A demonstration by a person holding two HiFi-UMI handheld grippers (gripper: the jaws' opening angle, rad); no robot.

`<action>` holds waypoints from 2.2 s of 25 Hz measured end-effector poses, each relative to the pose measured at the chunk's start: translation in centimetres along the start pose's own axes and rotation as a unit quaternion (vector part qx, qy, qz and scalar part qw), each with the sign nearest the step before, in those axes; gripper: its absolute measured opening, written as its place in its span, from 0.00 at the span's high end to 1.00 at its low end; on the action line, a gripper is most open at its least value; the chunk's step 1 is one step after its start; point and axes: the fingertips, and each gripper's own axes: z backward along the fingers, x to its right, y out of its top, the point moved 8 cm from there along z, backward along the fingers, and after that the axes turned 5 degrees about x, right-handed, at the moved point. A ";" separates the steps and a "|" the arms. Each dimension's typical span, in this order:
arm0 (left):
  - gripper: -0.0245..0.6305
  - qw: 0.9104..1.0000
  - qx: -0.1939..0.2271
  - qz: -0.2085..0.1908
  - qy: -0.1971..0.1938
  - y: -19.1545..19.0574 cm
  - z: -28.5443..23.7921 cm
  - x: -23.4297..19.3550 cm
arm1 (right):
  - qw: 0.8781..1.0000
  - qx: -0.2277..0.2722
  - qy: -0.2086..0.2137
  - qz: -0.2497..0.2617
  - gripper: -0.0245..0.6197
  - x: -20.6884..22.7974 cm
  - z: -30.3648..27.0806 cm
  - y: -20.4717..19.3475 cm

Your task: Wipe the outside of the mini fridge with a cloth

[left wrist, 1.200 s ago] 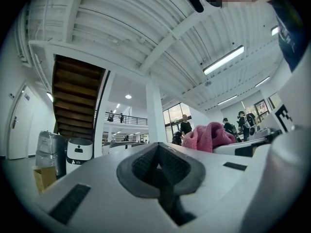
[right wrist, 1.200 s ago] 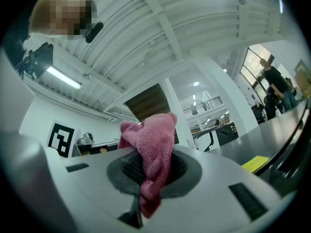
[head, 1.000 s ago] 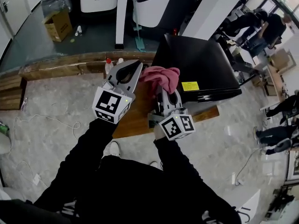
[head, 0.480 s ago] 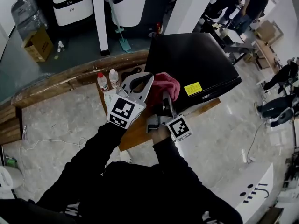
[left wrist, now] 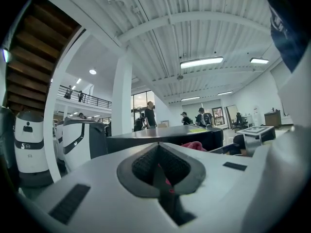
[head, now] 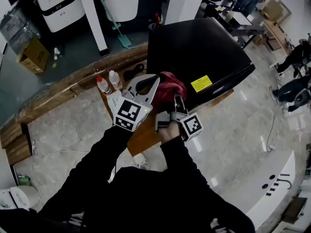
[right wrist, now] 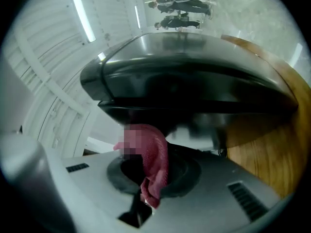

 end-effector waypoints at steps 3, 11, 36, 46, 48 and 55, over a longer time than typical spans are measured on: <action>0.96 1.000 -0.006 0.009 -0.009 -1.3 -0.6 0.1 | 1.000 0.008 -0.010 -0.027 0.90 1.3 0.0 0.1; 0.95 0.998 -0.014 0.045 -0.034 -5.7 -2.1 0.2 | 0.999 0.006 -0.040 -0.034 0.90 5.7 -0.1 0.2; 0.95 0.977 -0.170 0.082 -0.096 -26.4 -3.2 1.8 | 0.979 -0.005 -0.203 -0.024 0.90 25.2 0.8 -2.2; 0.96 0.976 -0.177 0.094 -0.085 -27.5 -3.0 0.6 | 0.971 -0.009 -0.238 -0.009 0.90 29.3 1.1 -3.0; 0.96 0.978 -0.172 0.096 -0.074 -27.0 -2.5 -0.1 | 0.973 -0.021 -0.230 -0.002 0.90 28.4 1.0 -3.6; 0.96 0.989 -0.124 0.079 -0.020 -22.1 -1.2 -4.7 | 0.988 -0.090 -0.119 0.035 0.90 19.4 -1.4 -6.1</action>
